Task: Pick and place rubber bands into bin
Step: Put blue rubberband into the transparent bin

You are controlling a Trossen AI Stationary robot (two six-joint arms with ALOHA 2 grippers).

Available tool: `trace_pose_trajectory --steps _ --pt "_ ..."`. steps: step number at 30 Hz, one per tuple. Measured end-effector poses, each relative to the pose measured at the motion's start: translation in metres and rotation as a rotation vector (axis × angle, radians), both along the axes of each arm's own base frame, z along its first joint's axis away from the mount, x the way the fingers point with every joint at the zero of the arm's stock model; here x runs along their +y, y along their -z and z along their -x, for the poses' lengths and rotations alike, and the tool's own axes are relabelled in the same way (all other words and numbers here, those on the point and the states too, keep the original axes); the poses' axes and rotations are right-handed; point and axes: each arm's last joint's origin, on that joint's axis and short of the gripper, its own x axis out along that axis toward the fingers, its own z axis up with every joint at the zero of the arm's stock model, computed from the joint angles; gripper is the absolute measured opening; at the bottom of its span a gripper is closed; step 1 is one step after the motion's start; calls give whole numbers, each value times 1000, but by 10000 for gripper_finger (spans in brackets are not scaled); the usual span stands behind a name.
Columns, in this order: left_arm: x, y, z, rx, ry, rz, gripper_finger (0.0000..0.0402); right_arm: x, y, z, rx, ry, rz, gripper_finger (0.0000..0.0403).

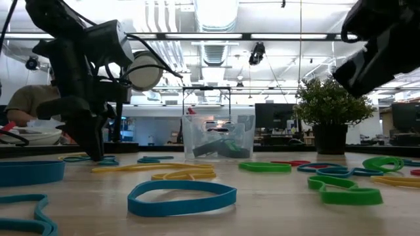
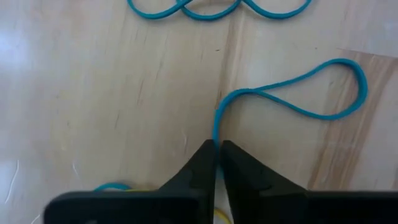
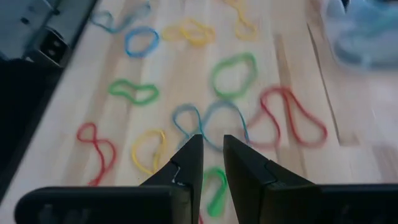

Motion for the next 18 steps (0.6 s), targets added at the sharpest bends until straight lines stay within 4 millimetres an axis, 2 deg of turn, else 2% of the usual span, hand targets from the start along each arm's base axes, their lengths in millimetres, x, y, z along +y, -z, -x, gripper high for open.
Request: trace_pose_trajectory --steps 8,18 --pt "-1 -10 -6 -22 6 -1 1 -3 11 8 149 98 -16 59" --pt "-7 -46 -13 -193 46 2 0 -3 39 10 298 170 -26 59"
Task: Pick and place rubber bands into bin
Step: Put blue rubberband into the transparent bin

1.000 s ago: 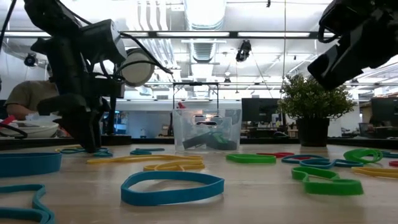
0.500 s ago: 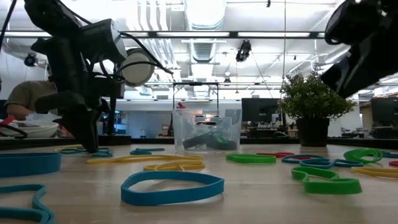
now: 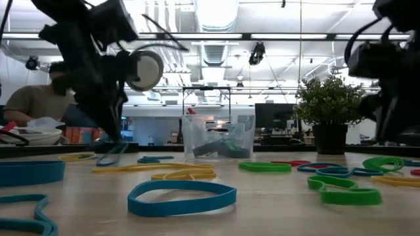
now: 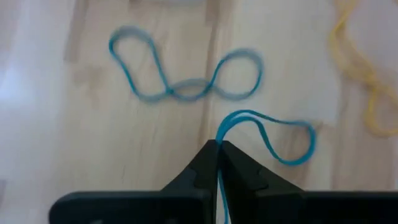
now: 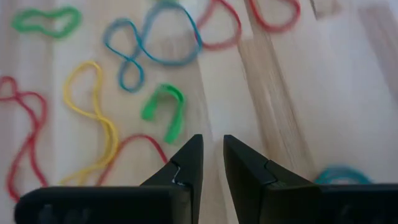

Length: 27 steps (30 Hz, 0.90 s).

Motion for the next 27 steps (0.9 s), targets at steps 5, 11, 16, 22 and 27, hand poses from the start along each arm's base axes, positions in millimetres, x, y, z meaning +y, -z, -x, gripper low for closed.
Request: trace_pose_trajectory --steps 5,11,16,22,27 --pt "-2 -16 6 -75 21 -1 0 2 12 -4 21 14 -21 59" --pt "-3 -39 14 -226 50 -15 0 5 18 -10 31 4 -34 59" --pt "-5 -65 12 -463 126 -80 0 6 20 -11 27 1 -39 59" --pt "-4 -87 0 -706 166 -251 0 8 17 -14 -6 -8 -66 59" --pt "-4 -83 -25 -814 147 -392 0 8 16 -15 -20 -11 -70 59"
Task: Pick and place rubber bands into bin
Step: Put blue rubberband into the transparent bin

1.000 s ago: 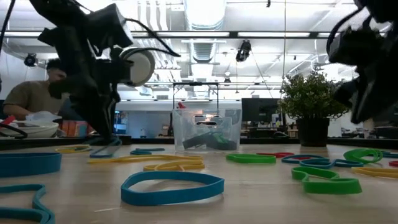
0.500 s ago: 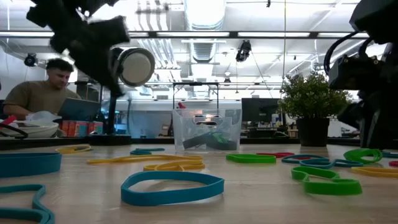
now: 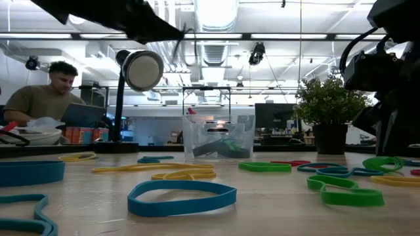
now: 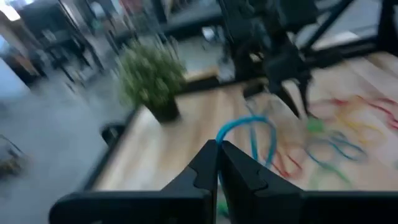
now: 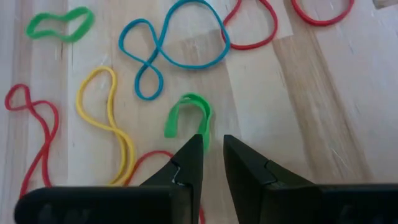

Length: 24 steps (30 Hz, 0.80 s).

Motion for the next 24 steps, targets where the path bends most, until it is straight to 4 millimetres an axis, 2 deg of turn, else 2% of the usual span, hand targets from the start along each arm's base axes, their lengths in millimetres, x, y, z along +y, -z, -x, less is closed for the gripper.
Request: trace_pose_trajectory --steps 7,16,24 --pt "9 25 -35 31 -89 -57 0 0 0 0 1 -2 -8 59" --pt "28 47 -75 109 -155 -31 0 1 -1 -2 -19 -2 -17 59" --pt "39 54 -81 224 -194 -13 1 1 -1 -2 -16 12 -28 73"
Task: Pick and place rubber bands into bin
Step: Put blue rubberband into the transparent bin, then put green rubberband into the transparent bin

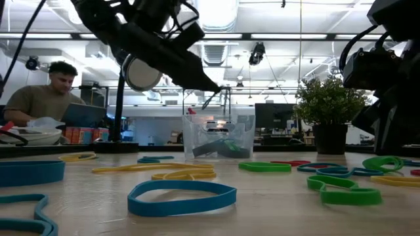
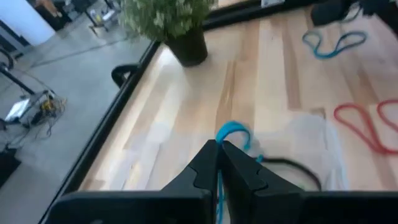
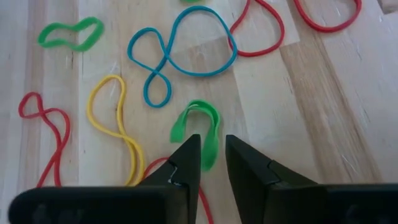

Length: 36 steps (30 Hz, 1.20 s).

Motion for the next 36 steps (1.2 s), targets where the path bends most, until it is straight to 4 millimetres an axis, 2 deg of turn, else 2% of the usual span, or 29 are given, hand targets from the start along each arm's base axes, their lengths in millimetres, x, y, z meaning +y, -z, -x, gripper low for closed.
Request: trace_pose_trajectory --steps 3,10,18,24,32,36 --pt "0 0 1 7 -2 1 14 0 1 0 7 6 -3 92" --pt "0 -2 2 -1 -1 1 77 1 6 -1 37 7 -21 137" --pt "-3 -8 4 -20 10 -1 111 2 14 -4 73 15 -9 151" --pt "-13 -24 12 -73 41 -2 112 2 16 -4 82 16 5 115" --pt "-31 -43 35 -140 99 0 112 5 17 -2 68 -37 48 18" --pt "-41 -51 47 -110 128 23 112 5 15 -2 59 -52 42 9"
